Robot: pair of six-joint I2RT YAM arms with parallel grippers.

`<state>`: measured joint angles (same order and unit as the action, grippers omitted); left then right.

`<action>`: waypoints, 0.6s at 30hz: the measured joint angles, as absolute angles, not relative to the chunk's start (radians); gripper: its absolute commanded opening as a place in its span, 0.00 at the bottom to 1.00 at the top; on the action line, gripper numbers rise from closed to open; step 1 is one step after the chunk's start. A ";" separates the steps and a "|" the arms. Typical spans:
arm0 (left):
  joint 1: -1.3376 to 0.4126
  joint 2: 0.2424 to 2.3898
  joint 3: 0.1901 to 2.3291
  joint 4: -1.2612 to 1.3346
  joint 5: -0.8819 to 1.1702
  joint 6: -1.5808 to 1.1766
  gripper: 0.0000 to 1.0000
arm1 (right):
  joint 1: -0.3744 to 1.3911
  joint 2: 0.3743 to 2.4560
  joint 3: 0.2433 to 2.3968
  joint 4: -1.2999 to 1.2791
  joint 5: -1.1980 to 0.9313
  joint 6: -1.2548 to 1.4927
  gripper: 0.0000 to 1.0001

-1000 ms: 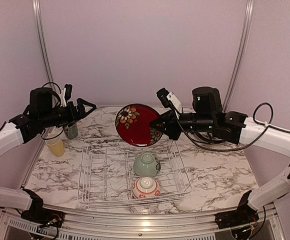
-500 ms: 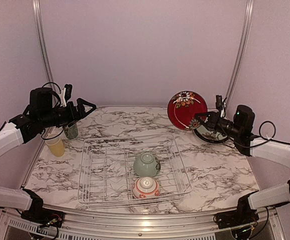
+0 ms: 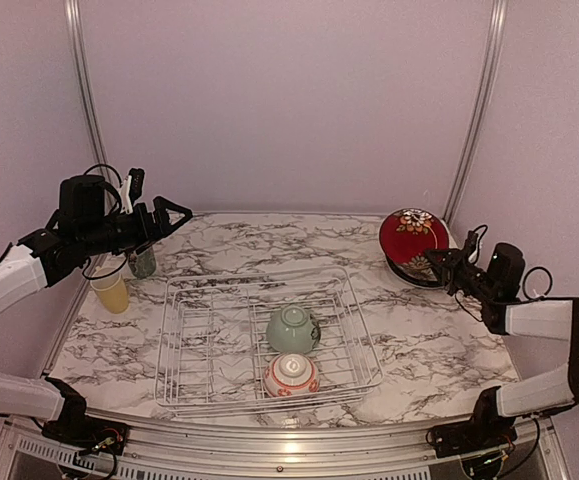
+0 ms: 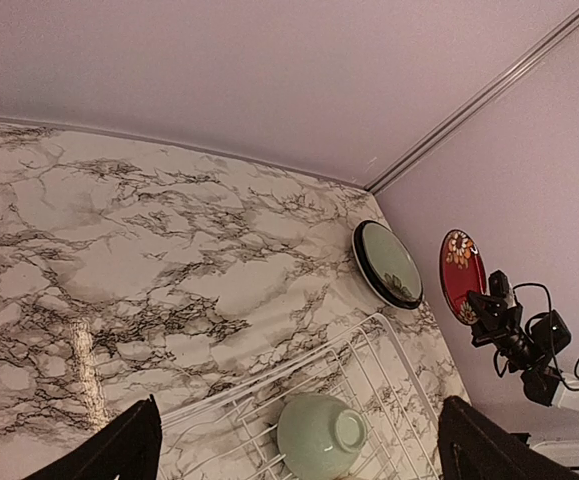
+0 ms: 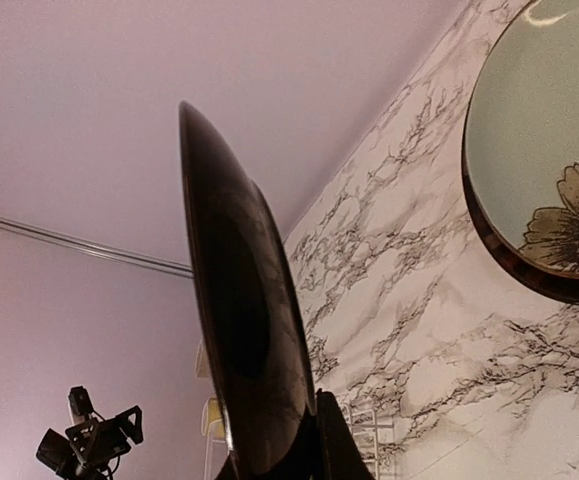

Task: Unload the mixed dishes from the dish rack
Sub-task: Grab the plate.

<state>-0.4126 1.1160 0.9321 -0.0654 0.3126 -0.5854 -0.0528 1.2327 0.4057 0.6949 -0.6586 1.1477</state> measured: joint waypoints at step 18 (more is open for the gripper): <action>-0.413 1.116 0.932 -0.066 0.312 -0.575 0.99 | -0.136 1.327 0.522 0.395 -0.417 1.095 0.00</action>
